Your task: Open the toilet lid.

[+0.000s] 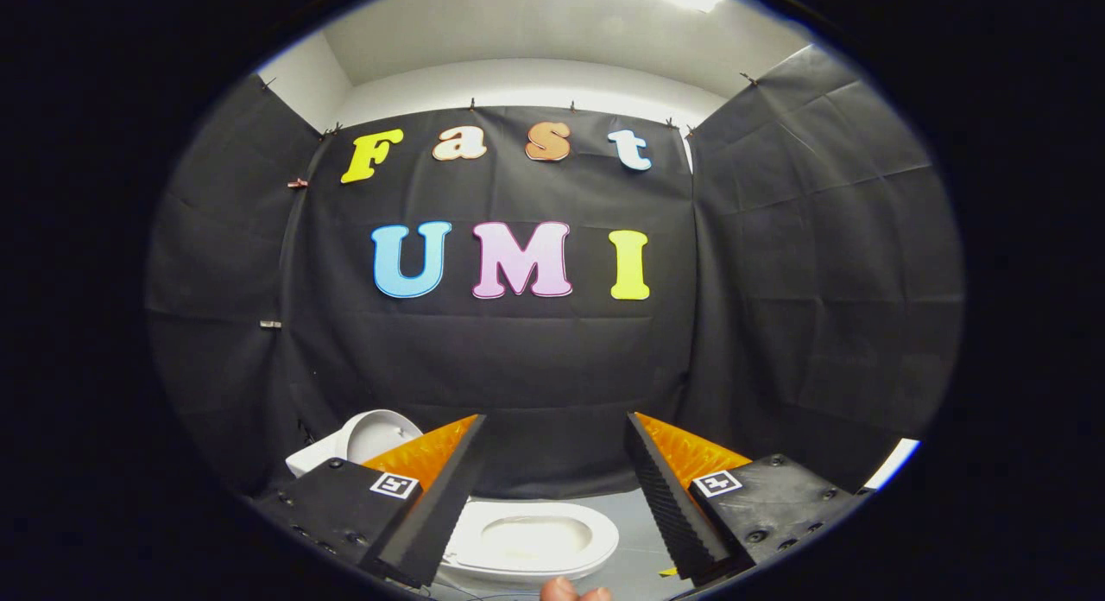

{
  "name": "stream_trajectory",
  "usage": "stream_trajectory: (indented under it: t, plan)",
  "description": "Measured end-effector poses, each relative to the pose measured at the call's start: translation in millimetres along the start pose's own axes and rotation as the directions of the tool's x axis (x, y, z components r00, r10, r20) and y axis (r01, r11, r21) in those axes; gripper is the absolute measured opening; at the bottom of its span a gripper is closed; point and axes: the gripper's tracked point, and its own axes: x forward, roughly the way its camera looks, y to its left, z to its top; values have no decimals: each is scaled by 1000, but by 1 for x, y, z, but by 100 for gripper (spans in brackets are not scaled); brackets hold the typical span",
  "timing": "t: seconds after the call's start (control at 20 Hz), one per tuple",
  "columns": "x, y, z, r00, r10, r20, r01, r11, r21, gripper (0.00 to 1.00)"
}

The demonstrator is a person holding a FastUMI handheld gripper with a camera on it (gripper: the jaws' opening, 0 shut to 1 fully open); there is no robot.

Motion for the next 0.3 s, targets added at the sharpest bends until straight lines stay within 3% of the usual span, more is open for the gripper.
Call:
stream_trajectory:
  t: [0.3]
  plan:
    - [0, 3, 1, 1000, 7, 3, -7, 1000, 4, 99]
